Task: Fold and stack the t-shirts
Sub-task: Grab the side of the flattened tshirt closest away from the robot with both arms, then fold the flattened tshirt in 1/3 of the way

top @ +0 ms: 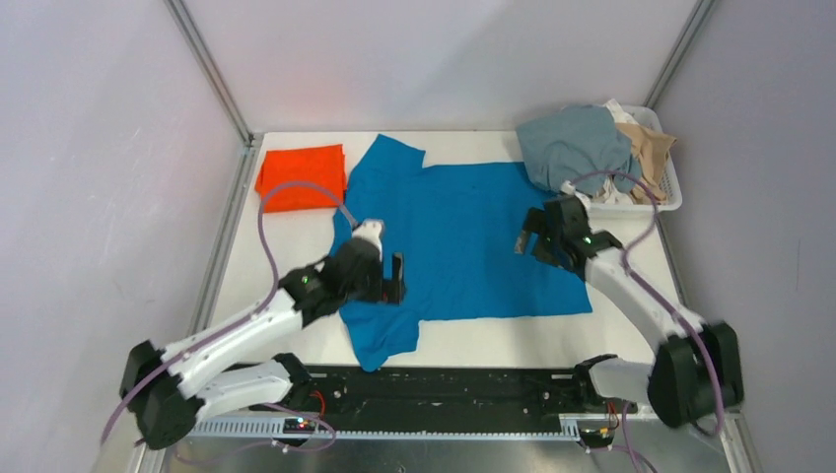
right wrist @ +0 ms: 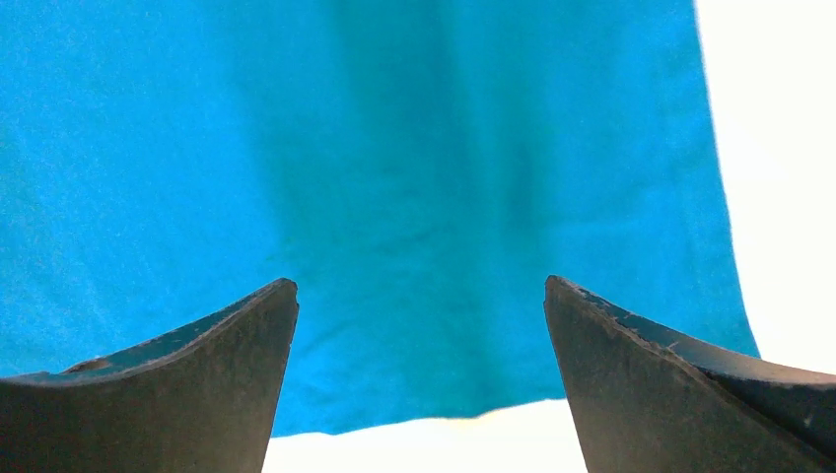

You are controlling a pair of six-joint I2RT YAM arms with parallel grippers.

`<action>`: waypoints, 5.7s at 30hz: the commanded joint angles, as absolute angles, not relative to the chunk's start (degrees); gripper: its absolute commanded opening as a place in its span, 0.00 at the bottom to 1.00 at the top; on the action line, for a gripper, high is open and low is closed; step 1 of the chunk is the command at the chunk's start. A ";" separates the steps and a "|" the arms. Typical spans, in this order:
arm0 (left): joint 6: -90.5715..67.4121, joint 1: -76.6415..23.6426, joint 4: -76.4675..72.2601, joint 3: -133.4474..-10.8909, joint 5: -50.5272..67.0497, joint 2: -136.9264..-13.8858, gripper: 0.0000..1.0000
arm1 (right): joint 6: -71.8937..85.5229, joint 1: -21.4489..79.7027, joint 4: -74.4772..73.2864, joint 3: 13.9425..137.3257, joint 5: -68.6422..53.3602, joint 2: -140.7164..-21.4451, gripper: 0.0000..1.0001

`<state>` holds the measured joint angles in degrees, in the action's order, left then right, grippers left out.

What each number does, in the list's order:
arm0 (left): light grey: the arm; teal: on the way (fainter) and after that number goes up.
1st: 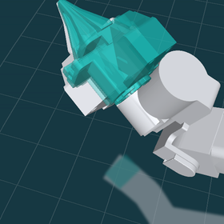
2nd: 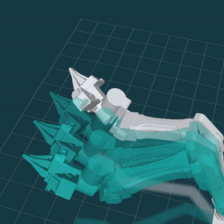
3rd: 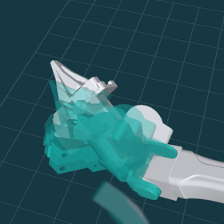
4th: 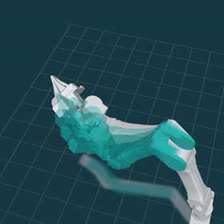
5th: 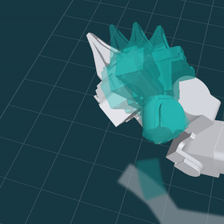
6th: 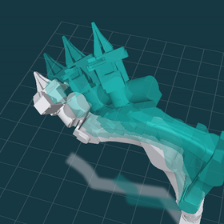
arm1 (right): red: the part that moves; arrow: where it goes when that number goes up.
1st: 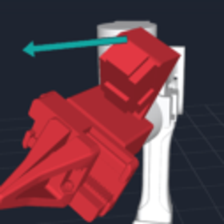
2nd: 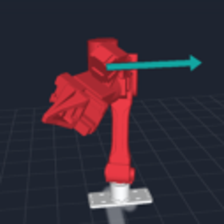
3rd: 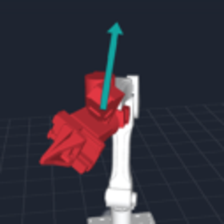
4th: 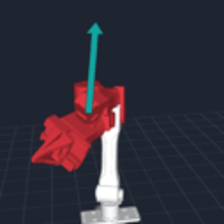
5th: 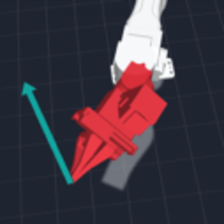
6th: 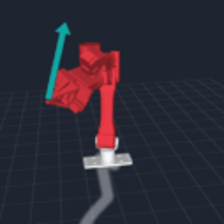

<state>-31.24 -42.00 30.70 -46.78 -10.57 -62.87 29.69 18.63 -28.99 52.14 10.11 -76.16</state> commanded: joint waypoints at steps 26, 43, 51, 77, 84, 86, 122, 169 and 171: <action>-50.64 -65.06 35.27 -25.65 -8.57 -59.21 0.66 | 37.18 8.93 -30.70 33.61 13.84 -51.80 1.00; -45.48 -65.04 39.04 -30.88 -10.42 -57.38 0.00 | 42.67 5.67 -33.86 25.23 13.09 -44.74 0.86; -42.99 -64.89 39.39 -34.34 -11.71 -57.31 0.00 | 45.12 4.48 -26.81 19.09 11.52 -45.86 0.68; -56.29 -65.78 52.50 -31.15 -2.16 -36.93 0.00 | 52.61 8.57 -42.58 20.19 11.45 -35.70 0.00; -62.56 -74.80 54.09 -31.85 -6.35 -37.43 0.00 | 60.95 21.04 -48.94 21.35 17.94 -33.12 0.00; -62.50 -74.90 54.04 -32.37 -8.44 -38.44 0.00 | 61.01 21.60 -49.29 21.76 18.43 -33.18 0.00; -24.61 -33.56 28.99 -58.29 -15.12 -76.32 0.00 | 37.75 5.01 -26.22 45.41 10.61 -70.16 0.02; -30.52 -25.31 17.74 -65.21 9.27 -98.99 1.00 | 32.48 7.72 -13.07 42.73 -1.27 -78.91 0.99; -30.36 -25.27 17.69 -67.70 9.75 -101.78 1.00 | 32.45 7.14 -13.40 42.72 -0.99 -78.99 0.99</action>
<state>-30.00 -25.12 20.58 -62.06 7.92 -98.54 33.36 7.92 -15.14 42.59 -0.58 -78.63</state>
